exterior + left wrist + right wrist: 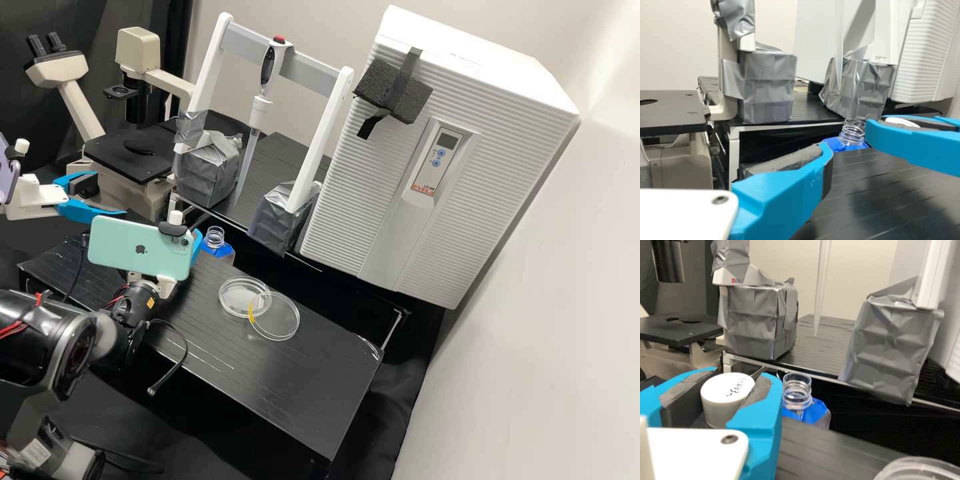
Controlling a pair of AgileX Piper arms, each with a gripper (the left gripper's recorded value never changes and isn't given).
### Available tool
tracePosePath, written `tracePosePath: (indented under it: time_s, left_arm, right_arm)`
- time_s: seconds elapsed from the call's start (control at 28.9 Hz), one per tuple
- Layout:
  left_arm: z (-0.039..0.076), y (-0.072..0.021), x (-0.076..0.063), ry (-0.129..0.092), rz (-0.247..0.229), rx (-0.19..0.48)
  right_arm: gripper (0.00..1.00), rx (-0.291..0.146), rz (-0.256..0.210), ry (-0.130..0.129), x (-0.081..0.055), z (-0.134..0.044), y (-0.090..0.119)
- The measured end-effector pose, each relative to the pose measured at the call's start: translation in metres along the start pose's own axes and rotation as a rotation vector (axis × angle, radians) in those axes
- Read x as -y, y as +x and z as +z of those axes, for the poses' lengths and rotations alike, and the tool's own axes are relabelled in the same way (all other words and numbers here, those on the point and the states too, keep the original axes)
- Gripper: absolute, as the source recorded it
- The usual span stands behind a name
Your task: Open the bottle
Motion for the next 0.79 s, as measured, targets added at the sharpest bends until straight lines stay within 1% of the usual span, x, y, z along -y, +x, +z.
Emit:
tracePosePath:
  time_s: [0.14,0.35,0.55,0.69,0.73,0.76,0.79]
  left_arm:
    - [0.002,0.0003,0.000,0.001,-0.001,0.004]
    - [0.001,0.0003,0.000,0.006,0.001,0.001]
    - [0.002,0.0003,0.001,0.005,0.000,0.003]
    - [0.003,0.0004,0.001,0.005,-0.002,0.008]
    - [0.004,0.0004,0.001,0.010,-0.003,0.010]
    - [0.004,0.0005,0.001,0.020,-0.003,0.012]
    - [0.004,0.0005,0.001,0.020,-0.003,0.012]
  right_arm:
    - [0.00,0.003,-0.003,0.000,0.002,0.001,-0.006]
    - [0.00,0.006,-0.030,-0.010,0.007,0.004,-0.015]
    - [0.00,-0.006,-0.053,-0.010,0.012,0.001,-0.016]
    - [0.00,0.002,-0.065,-0.014,0.014,0.003,-0.015]
    - [0.00,0.005,-0.069,-0.019,0.015,0.004,-0.014]
    - [0.00,0.007,-0.071,-0.019,0.015,0.004,-0.014]
    - [0.00,0.011,-0.074,-0.025,0.016,0.005,-0.014]
